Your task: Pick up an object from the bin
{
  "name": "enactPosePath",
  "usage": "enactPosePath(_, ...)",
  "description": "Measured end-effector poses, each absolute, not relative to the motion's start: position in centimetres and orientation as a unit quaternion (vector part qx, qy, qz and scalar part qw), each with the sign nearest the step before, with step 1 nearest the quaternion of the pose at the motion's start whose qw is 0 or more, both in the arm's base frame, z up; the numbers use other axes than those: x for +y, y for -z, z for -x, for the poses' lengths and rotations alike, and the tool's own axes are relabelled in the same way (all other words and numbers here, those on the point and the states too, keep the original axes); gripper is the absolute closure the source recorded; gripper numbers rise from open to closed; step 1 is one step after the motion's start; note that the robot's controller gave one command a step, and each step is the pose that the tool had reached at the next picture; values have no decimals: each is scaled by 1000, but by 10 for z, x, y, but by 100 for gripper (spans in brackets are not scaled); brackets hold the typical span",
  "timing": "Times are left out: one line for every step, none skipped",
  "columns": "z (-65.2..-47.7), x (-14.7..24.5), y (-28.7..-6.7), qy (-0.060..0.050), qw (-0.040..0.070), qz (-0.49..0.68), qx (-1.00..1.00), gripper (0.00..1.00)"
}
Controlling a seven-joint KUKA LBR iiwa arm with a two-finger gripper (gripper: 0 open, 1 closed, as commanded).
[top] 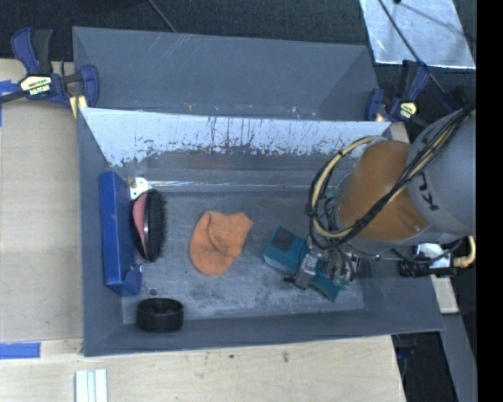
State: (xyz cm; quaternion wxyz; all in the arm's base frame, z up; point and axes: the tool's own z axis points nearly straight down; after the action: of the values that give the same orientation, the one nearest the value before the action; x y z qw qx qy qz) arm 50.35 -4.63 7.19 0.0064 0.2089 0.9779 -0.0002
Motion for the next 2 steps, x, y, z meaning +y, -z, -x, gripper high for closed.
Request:
enactPosePath(-503, -46, -72, 0, 6, -209, 978, 100)
enactPosePath(-502, -46, -75, 0, 3, -208, 978, 100)
